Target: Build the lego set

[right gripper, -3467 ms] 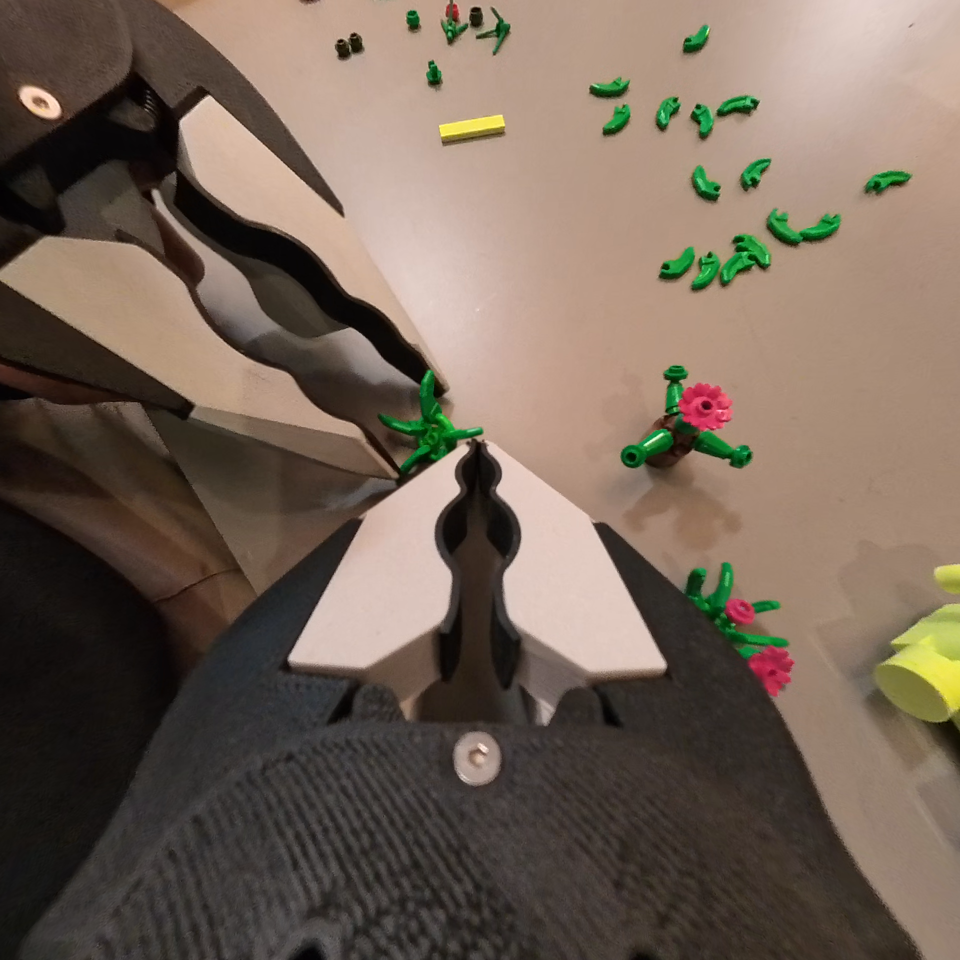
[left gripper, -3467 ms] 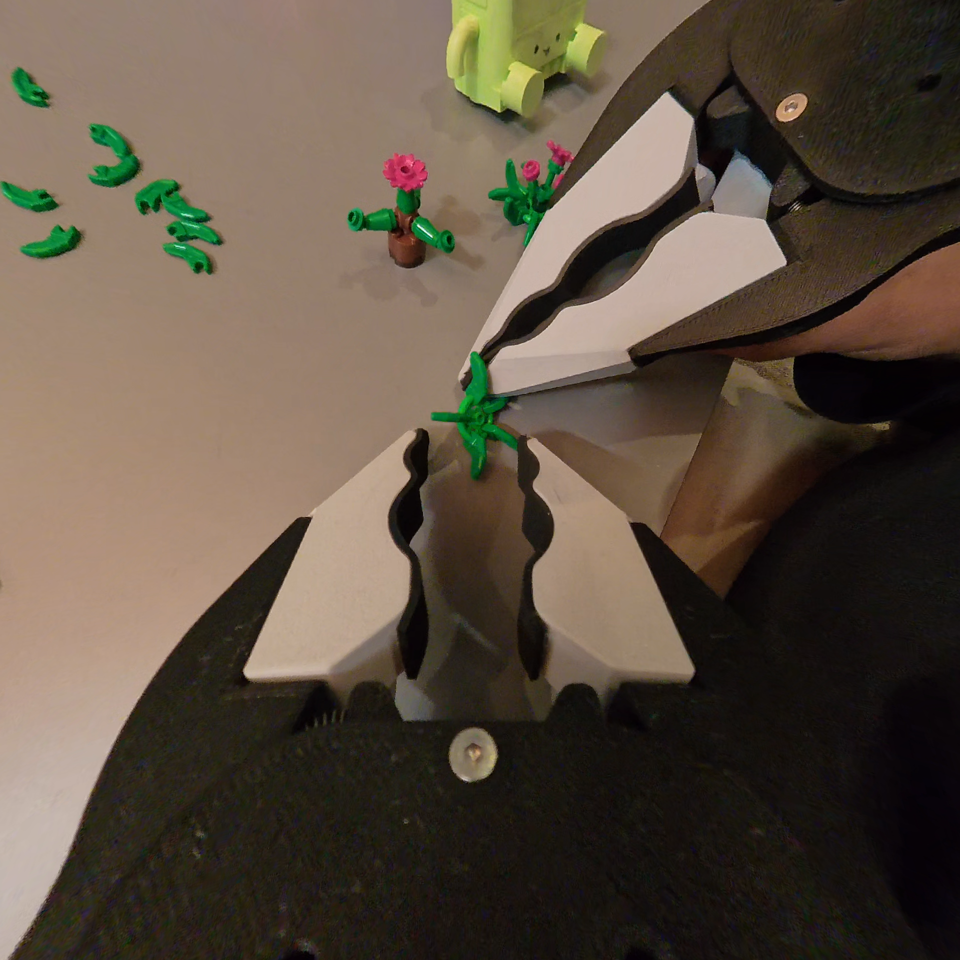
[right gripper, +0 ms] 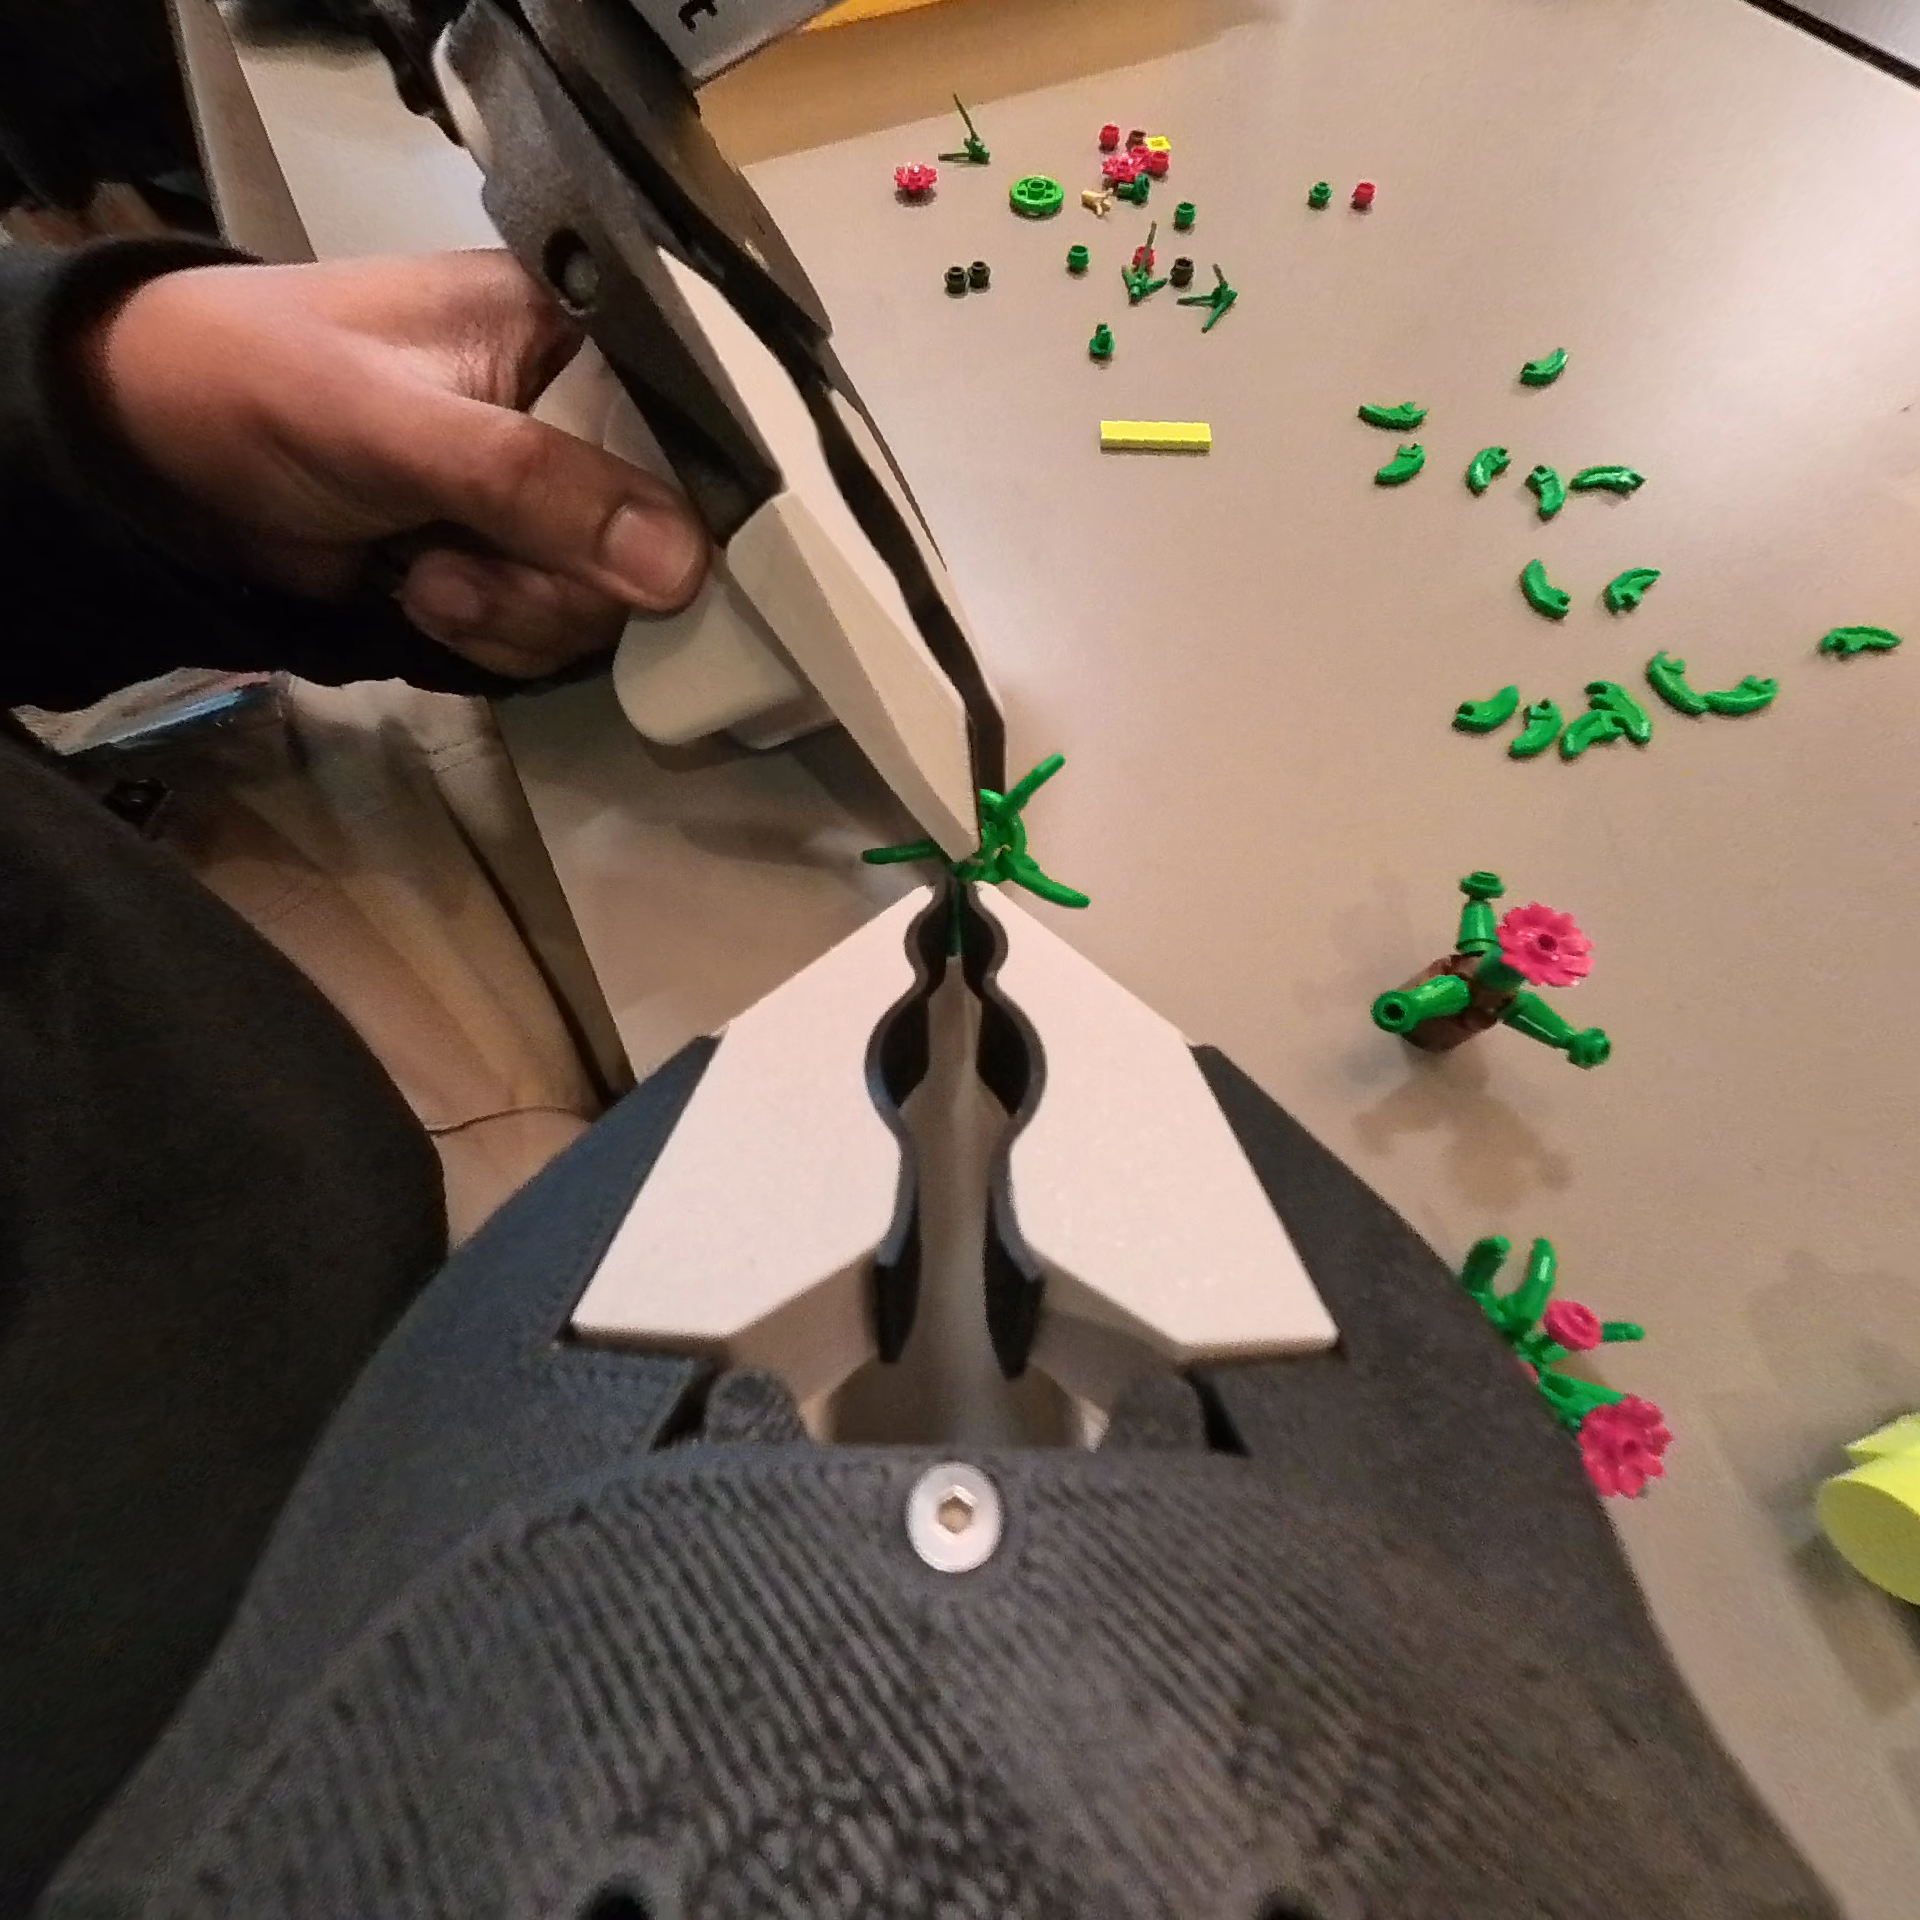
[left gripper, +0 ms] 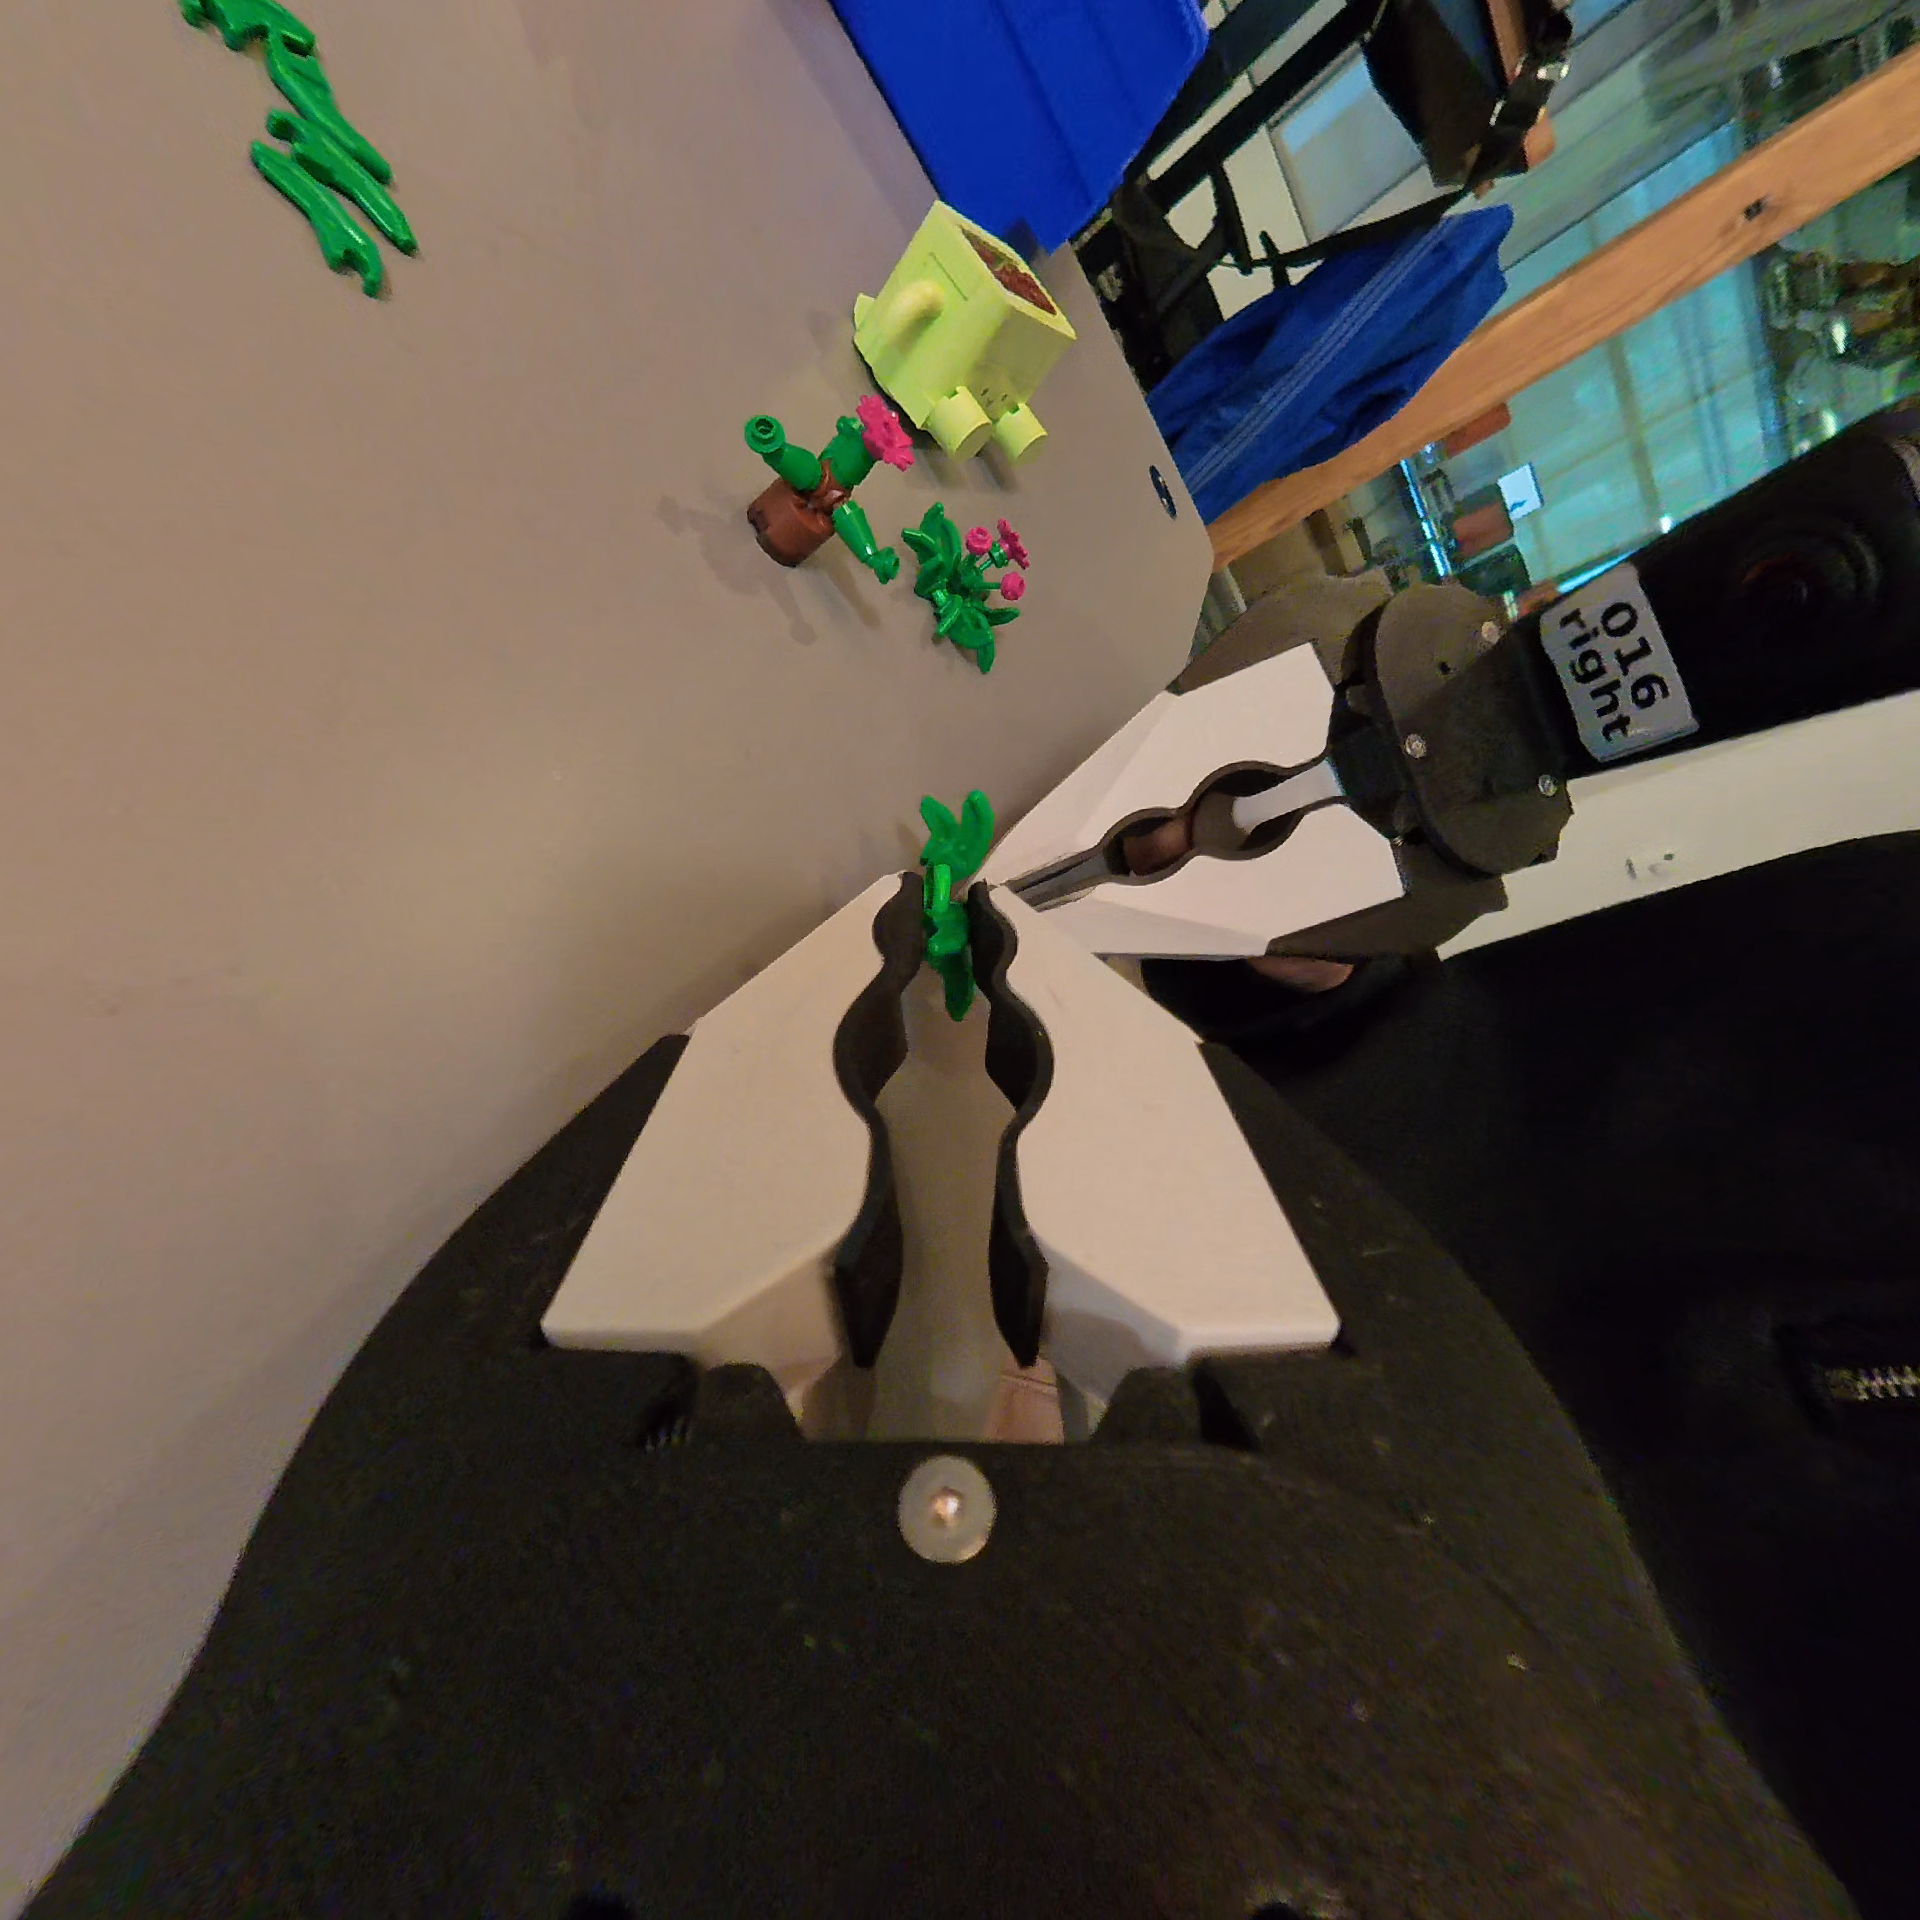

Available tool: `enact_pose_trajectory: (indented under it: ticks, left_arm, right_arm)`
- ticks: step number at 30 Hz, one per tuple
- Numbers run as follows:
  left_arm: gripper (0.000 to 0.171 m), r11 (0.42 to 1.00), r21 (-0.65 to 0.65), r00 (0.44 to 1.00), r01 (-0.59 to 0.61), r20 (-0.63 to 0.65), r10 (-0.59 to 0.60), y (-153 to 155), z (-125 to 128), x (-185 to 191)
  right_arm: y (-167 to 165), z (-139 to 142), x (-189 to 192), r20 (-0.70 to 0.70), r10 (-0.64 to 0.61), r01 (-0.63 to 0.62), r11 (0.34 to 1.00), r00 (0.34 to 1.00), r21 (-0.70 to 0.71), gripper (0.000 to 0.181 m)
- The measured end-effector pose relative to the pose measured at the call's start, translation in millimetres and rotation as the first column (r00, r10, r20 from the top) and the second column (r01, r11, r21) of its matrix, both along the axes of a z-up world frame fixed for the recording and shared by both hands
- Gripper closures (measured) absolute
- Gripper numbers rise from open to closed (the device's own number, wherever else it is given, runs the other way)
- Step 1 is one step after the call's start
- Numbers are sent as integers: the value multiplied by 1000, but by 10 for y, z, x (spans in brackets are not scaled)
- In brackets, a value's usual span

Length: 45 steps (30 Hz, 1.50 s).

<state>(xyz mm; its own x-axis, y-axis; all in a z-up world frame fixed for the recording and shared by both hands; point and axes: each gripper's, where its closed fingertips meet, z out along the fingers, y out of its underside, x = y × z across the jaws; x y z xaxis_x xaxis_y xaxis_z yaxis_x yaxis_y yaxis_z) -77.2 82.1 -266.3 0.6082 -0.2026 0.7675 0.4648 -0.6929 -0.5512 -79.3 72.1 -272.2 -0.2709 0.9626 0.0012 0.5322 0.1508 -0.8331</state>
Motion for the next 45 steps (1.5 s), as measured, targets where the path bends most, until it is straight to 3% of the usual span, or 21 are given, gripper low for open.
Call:
enact_pose_trajectory:
  ticks: [10, 16, 21, 25, 27, 34, 37, 41, 45]
  left_arm:
    - [166, 999, 45, 997, -26, 73, 23, 8, 102, -34]
    - [167, 978, 185, 967, -97, 249, 48, -1, 397, -165]
    - [166, 955, 278, 946, -99, 323, 4, -31, 570, -140]
    - [167, 942, 322, 939, -92, 342, -25, -48, 641, -88]
    - [167, 938, 335, 937, -83, 347, -41, -58, 663, -63]
    - [167, 927, 369, 924, -63, 373, -85, -78, 726, 11]
    - [167, 925, 376, 931, -56, 353, -87, -79, 723, 36]
    - [167, 927, 372, 930, -53, 358, -90, -76, 722, 39]
    - [167, 932, 361, 894, -44, 429, -124, -94, 753, 47]
  right_arm:
    - [1, 17, -16, -24, -18, 19, 999, 1000, 41, 181]
    - [104, 124, -27, -72, -77, 74, 996, 994, -39, 165]
    - [60, 392, -32, -175, -93, 40, 958, 980, -285, 155]
    - [-7, 568, 0, -242, -94, -68, 808, 966, -585, 152]
    - [4, 655, 21, -280, -102, -111, 750, 954, -652, 155]
    - [-41, 650, 11, -291, -100, -107, 780, 951, -616, 163]
    - [-27, 673, 19, -303, -115, -108, 771, 946, -628, 174]
    - [-28, 671, 23, -298, -111, -110, 764, 948, -635, 174]
    - [-66, 704, 54, -308, -73, -155, 740, 949, -654, 175]
